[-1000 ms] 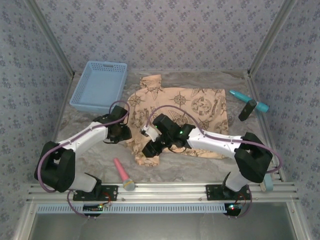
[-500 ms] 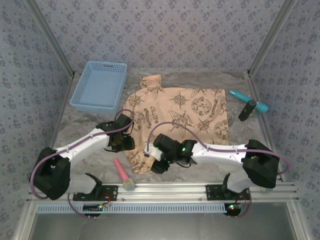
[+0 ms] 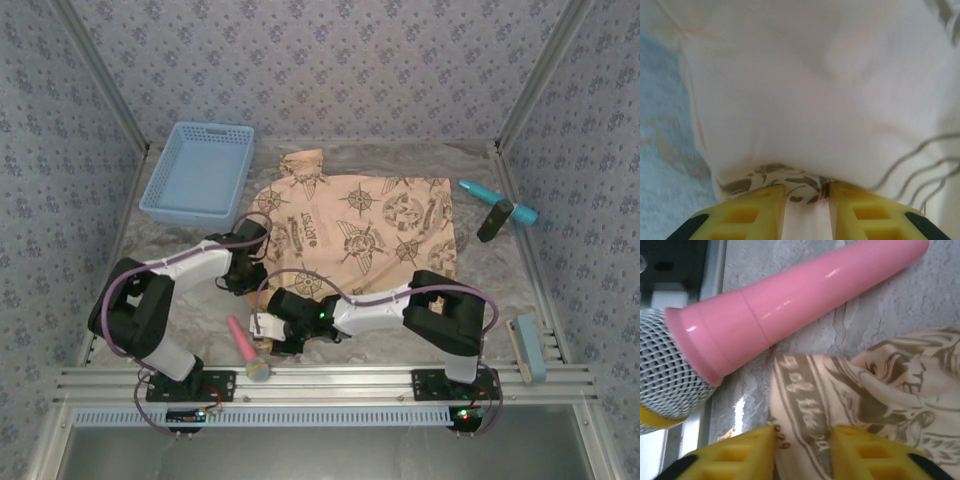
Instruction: Fold the inside-out t-shirt
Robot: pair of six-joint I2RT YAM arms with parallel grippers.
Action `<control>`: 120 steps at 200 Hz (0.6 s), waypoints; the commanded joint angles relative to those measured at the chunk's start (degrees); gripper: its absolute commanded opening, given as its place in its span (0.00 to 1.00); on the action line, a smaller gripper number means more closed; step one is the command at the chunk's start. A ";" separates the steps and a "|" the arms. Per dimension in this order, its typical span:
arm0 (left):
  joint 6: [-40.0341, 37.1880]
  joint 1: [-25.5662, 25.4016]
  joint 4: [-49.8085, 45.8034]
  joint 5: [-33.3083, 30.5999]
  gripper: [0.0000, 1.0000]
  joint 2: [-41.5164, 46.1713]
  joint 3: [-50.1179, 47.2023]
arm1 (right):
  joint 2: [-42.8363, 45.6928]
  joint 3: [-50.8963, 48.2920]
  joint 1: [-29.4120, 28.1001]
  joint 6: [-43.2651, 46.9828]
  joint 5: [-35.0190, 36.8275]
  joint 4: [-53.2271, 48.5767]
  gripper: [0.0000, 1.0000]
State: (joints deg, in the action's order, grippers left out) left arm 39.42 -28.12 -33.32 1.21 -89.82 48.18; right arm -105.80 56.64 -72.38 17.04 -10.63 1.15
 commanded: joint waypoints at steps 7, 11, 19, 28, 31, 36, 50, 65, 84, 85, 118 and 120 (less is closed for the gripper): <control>-2.21 1.35 1.97 -2.31 0.30 -4.79 2.04 | 0.62 -0.99 0.04 6.05 -3.82 -1.93 0.15; -2.41 1.32 2.14 -2.43 0.30 -5.41 2.56 | 1.30 -1.39 0.31 6.78 -5.71 -2.72 0.13; -2.82 1.44 2.32 -2.64 0.29 -6.68 3.55 | 2.61 -2.43 0.65 8.06 -9.38 -3.73 0.12; -3.38 1.48 2.79 -2.46 0.29 -7.84 4.48 | 4.19 -3.58 1.06 8.66 -11.24 -4.26 0.14; -3.53 1.41 2.82 -2.32 0.29 -8.10 4.74 | 4.64 -3.81 1.17 8.41 -11.33 -4.48 0.17; -3.89 1.46 2.77 -2.43 0.29 -8.46 5.43 | 5.65 -4.06 1.73 7.80 -11.80 -5.00 0.25; -4.60 1.40 2.03 -2.43 0.30 -8.06 6.59 | 9.65 -5.01 3.71 4.95 -13.44 -5.38 0.48; -5.52 1.45 0.00 -2.91 0.35 -5.29 7.61 | 16.18 -6.54 5.59 -0.19 -11.21 -4.18 0.53; -6.64 1.45 -4.39 -4.68 0.46 0.20 8.79 | 24.78 -8.43 8.32 -10.24 -1.15 -3.98 0.56; -6.68 1.42 -4.65 -4.71 0.46 0.36 8.83 | 25.16 -8.50 8.49 -10.82 -0.53 -4.19 0.56; -14.79 -2.51 -11.20 -1.49 0.57 12.63 8.84 | 36.55 -10.07 17.25 -29.31 13.57 -16.07 0.64; -15.55 -2.89 -11.41 -1.09 0.54 13.39 8.79 | 37.14 -10.00 18.08 -30.94 14.03 -17.47 0.66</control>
State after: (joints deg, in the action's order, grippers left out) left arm 31.24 -27.55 -38.04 -1.48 -85.84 55.11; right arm -74.52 48.40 -60.05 4.34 -9.06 -4.71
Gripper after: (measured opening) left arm 0.613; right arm 0.602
